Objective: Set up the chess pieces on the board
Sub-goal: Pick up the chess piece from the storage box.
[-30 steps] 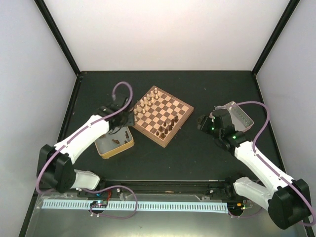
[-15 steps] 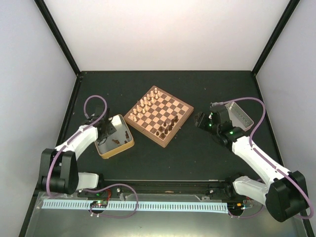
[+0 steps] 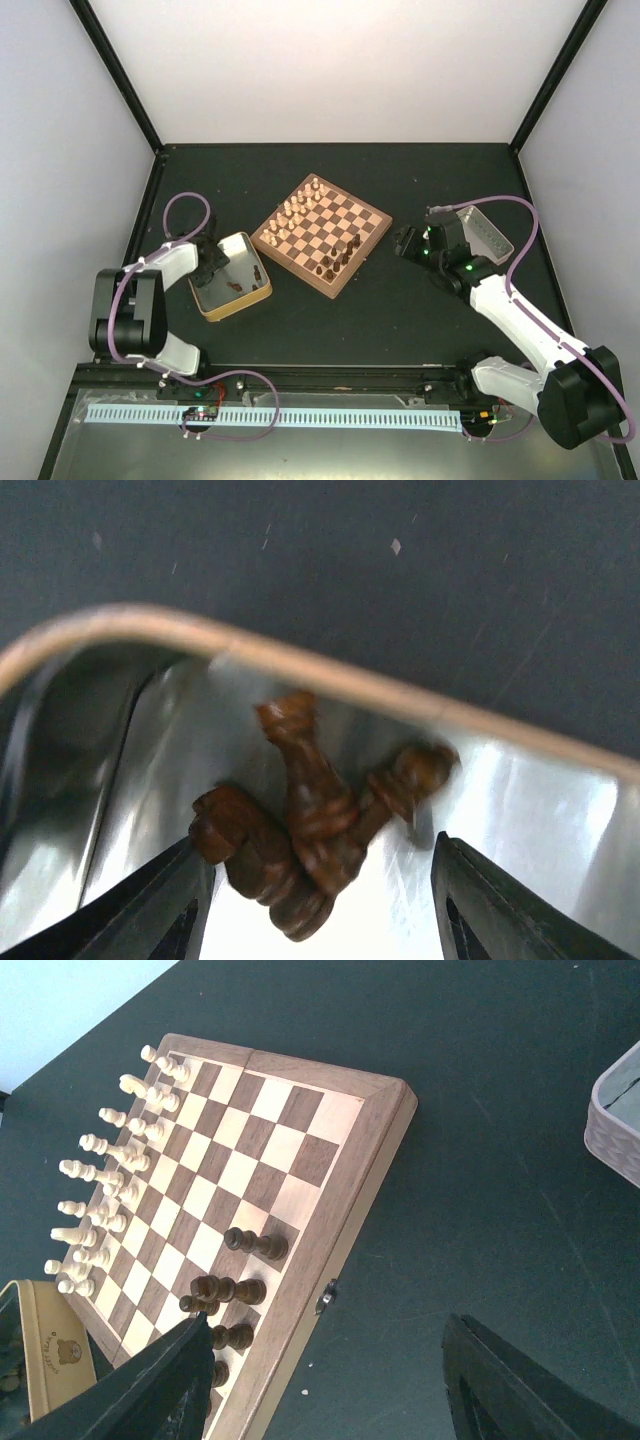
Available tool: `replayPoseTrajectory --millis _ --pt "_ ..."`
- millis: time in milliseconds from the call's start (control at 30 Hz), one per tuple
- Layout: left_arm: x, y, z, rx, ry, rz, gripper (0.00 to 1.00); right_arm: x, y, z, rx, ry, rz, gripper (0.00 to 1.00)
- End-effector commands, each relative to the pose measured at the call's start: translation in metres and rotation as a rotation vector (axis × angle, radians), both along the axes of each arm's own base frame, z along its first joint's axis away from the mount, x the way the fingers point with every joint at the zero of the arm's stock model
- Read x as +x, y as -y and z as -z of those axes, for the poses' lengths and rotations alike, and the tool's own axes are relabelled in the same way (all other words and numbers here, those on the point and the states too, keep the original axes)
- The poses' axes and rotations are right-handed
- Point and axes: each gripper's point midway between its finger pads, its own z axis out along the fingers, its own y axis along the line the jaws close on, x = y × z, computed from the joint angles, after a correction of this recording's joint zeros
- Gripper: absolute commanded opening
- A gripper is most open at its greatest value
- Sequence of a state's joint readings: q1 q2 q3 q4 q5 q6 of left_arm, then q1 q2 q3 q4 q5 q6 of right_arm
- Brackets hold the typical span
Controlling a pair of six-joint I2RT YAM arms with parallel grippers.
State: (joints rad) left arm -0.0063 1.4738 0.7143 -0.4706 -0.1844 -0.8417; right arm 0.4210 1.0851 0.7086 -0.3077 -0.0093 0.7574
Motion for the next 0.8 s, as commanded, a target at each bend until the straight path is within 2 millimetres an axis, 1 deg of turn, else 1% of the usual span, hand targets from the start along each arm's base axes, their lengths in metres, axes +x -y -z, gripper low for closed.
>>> replayPoseTrajectory --millis 0,100,200,233,300,433,500,567,667,767 --pt "0.017 -0.009 0.002 0.054 -0.022 0.035 0.61 0.005 -0.002 -0.012 0.002 0.022 -0.002 0.63" --pt "0.029 -0.002 0.006 0.034 -0.008 0.113 0.56 0.005 -0.002 -0.012 0.001 0.021 -0.002 0.63" --pt "0.04 0.012 0.011 -0.017 -0.013 0.207 0.46 0.005 -0.003 -0.011 0.003 0.018 -0.004 0.63" --pt "0.04 0.017 0.013 -0.035 -0.022 0.227 0.42 0.005 -0.004 -0.011 0.004 0.018 -0.006 0.63" --pt "0.04 0.028 0.012 -0.067 -0.02 0.272 0.38 0.005 -0.004 -0.01 0.007 0.016 -0.004 0.63" --pt "0.034 0.043 0.009 -0.085 -0.02 0.33 0.38 0.005 -0.005 -0.008 0.012 0.009 -0.008 0.63" --pt "0.03 0.047 0.008 -0.094 -0.018 0.342 0.38 0.005 -0.005 -0.008 0.014 0.009 -0.008 0.62" --pt "0.027 0.046 0.008 -0.09 -0.022 0.342 0.38 0.006 -0.006 -0.007 0.015 0.008 -0.011 0.62" --pt "0.023 0.041 0.006 -0.068 -0.024 0.326 0.46 0.006 -0.007 -0.007 0.017 0.007 -0.013 0.62" --pt "0.024 0.039 -0.002 -0.053 0.004 0.318 0.5 0.005 -0.007 -0.008 0.021 0.008 -0.016 0.62"
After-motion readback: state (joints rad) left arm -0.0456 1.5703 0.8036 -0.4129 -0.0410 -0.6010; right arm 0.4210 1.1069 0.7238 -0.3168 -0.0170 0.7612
